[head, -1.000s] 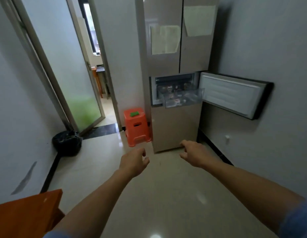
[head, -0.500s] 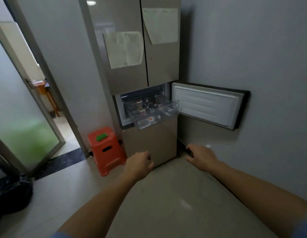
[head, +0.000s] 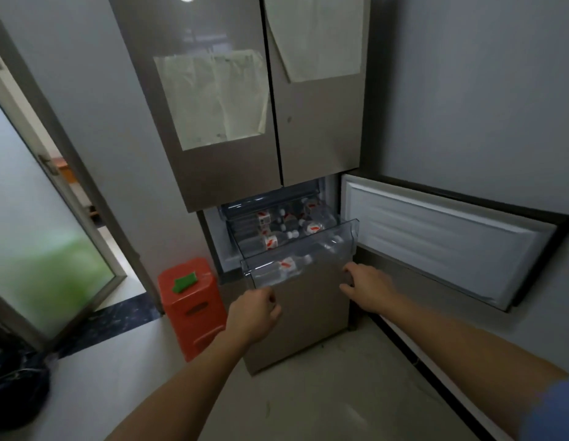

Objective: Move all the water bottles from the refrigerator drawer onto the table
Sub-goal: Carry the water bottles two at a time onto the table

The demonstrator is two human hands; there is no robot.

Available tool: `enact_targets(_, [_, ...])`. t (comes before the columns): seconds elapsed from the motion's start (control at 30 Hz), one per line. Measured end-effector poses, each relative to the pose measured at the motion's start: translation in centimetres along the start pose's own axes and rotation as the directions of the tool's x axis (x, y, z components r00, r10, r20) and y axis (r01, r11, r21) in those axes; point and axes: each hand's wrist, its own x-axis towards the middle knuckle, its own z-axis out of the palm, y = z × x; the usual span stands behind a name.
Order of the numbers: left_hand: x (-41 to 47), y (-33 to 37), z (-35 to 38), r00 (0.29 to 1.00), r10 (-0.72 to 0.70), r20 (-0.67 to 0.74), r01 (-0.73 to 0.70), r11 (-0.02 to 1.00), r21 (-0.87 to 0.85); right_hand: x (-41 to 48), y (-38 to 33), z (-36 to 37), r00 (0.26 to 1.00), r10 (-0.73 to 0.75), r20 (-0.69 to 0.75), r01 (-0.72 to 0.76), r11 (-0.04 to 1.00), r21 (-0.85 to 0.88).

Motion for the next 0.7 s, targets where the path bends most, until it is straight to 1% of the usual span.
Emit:
enact_targets(0.1, [4.1,-0.9,1.2,1.000,-0.011,0.027,0.010,1.000,0.021,4.3,0.8,0.7,0.999,-0.010,0.039,0.010,1.000,-0.002])
enact_targets(0.23, [11.1,-2.2,2.6,1.000,-0.010,-0.009,0.010,1.000,-0.024,10.9,2.2,0.5,1.000,0.001,0.028,-0.001,1.000,-0.001])
enact_targets(0.37, [18.5,-3.6,4.4,1.000,-0.008,-0.018,0.007,0.998,-0.067,17.9,3.4,0.6,0.998,0.049,0.033,-0.050,0.999,0.018])
enact_targets(0.53, [27.1,-5.4,6.5,1.000,-0.001,0.031,0.005,0.994,-0.107,27.0,4.2,0.2,0.996,0.076,0.035,-0.076,0.997,-0.018])
enact_targets(0.7, [32.1,-7.3,9.6,0.992,-0.020,0.123,0.040,0.986,-0.164,33.7,4.7,2.3,0.992,0.097,0.076,-0.095,0.995,-0.032])
